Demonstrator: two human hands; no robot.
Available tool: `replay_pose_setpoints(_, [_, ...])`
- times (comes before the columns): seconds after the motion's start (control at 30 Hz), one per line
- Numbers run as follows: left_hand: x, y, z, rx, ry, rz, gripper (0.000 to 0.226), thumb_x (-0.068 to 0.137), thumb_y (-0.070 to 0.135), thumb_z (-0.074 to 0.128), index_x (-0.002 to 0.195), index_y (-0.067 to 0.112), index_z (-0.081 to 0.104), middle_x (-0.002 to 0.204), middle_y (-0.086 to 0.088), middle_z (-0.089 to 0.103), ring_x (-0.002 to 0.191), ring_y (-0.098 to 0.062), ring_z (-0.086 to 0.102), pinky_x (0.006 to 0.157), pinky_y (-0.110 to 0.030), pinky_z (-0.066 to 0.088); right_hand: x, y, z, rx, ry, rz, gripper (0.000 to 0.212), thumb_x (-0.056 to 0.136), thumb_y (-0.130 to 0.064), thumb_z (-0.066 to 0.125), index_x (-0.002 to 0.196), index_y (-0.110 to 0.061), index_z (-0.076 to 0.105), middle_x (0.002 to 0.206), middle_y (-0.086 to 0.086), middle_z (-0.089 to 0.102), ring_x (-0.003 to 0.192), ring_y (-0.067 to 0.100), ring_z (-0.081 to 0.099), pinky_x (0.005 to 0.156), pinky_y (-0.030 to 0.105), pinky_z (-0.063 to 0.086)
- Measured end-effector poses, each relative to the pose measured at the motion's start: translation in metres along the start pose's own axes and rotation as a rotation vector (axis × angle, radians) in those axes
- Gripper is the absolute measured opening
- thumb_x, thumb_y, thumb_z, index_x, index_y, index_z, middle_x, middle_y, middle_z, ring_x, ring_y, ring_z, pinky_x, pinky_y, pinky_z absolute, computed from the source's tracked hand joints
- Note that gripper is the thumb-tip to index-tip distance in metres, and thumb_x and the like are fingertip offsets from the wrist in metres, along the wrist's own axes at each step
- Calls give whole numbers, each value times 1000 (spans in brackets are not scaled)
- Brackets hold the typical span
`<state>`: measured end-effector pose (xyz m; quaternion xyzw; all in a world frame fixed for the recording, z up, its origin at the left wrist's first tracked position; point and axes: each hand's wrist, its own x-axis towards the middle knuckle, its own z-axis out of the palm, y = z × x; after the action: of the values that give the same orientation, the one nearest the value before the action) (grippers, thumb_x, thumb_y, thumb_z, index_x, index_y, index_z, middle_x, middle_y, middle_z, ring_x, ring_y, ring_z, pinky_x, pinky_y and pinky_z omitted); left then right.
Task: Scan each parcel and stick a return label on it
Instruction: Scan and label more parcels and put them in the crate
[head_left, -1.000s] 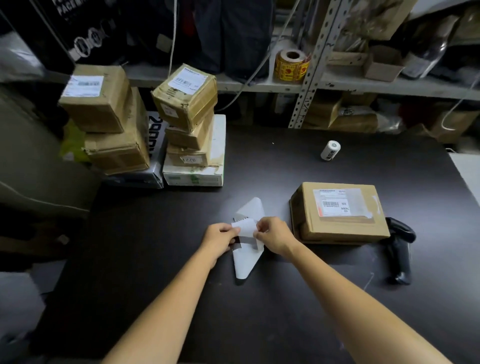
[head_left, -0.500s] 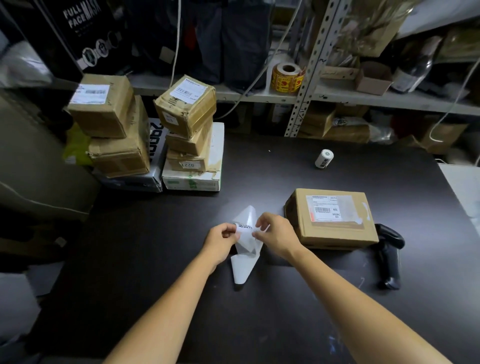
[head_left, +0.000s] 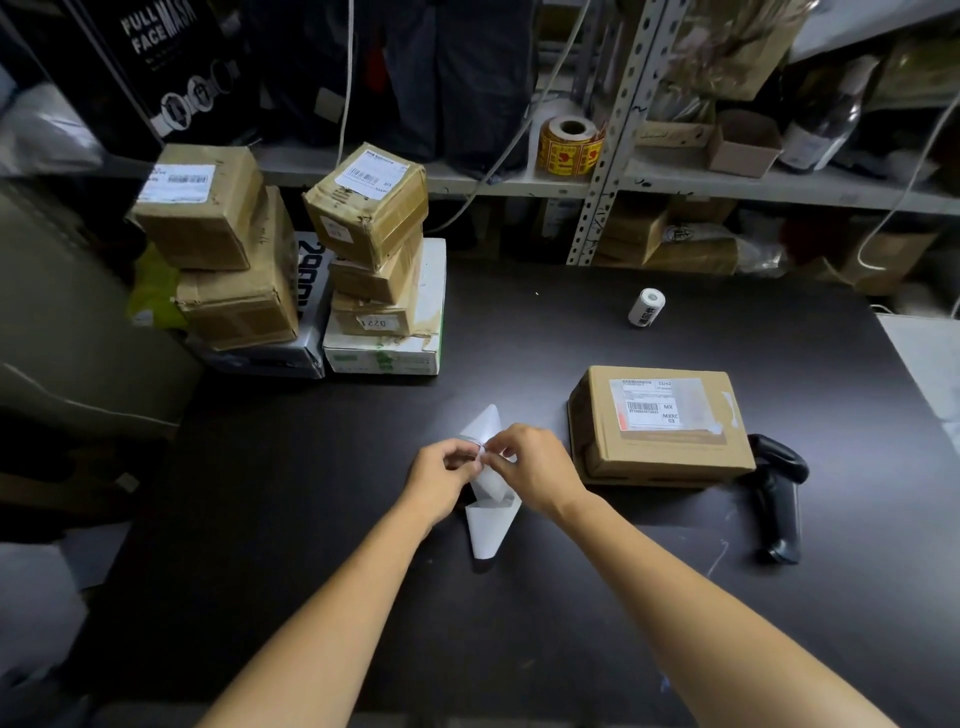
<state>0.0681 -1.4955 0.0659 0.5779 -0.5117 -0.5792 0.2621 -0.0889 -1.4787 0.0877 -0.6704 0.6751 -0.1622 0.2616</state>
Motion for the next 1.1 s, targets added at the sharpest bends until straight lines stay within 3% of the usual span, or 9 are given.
replay_pose_setpoints(0.07, [-2,2,0,11,-24,-11,13,87,4,70,99,8,73,102,-4,72,91,-12,63,81,-14,49,1,0,-4,-49,-30,-18,23,94,-39,60,101,-23,76,99,-1,69,89,16,62,77,35,51])
replay_pose_setpoints(0.13, [-4,4,-1,1,-32,-29,14,87,5,71,98,12,74,101,-5,73,90,-10,64,73,-9,49,3,-1,-6,-113,-61,-53,25,97,-38,57,97,-19,75,93,2,66,84,21,61,72,37,50])
replay_pose_setpoints(0.33, [-4,8,-11,11,-22,-48,15,86,13,73,87,28,75,91,8,74,90,-5,67,75,-10,46,11,-6,-2,-222,-99,-155,23,99,-20,49,102,-12,70,97,9,63,85,30,61,65,32,40])
replay_pose_setpoints(0.47, [-2,4,-14,41,-3,-72,18,86,8,71,100,18,75,100,4,73,97,-10,66,86,-18,48,13,-4,1,-138,-104,-98,18,95,-11,49,99,-8,66,100,9,65,90,30,61,70,34,43])
replay_pose_setpoints(0.6, [-3,0,-20,78,46,-107,25,87,4,69,111,8,71,106,-5,71,98,-16,65,96,-31,51,17,3,-8,11,4,60,20,98,-17,49,104,-9,66,105,7,68,94,26,62,81,36,50])
replay_pose_setpoints(0.73, [-1,-4,-29,69,91,-121,23,86,-2,65,106,5,72,101,-10,73,99,-24,68,97,-37,52,17,10,-26,110,87,145,18,98,-19,50,101,-12,67,97,1,69,86,19,63,78,31,51])
replay_pose_setpoints(0.87, [-3,1,-31,111,141,-120,20,86,-2,63,92,13,72,94,-6,73,93,-23,67,86,-29,52,15,15,-52,216,174,219,13,96,-22,51,90,-20,62,75,-6,65,72,19,64,69,32,51])
replay_pose_setpoints(0.97, [-3,14,-25,240,176,-114,25,85,6,68,110,9,71,114,-7,68,105,-23,65,95,-31,50,8,21,-74,294,181,260,11,96,-22,51,92,-22,61,68,-4,67,64,18,65,66,36,56])
replay_pose_setpoints(1.1, [-3,46,-10,415,296,-43,52,86,17,71,135,9,56,143,-12,37,132,-24,43,111,-27,28,-6,33,-111,409,237,261,17,93,-10,52,84,-19,63,74,1,71,64,20,65,66,37,56])
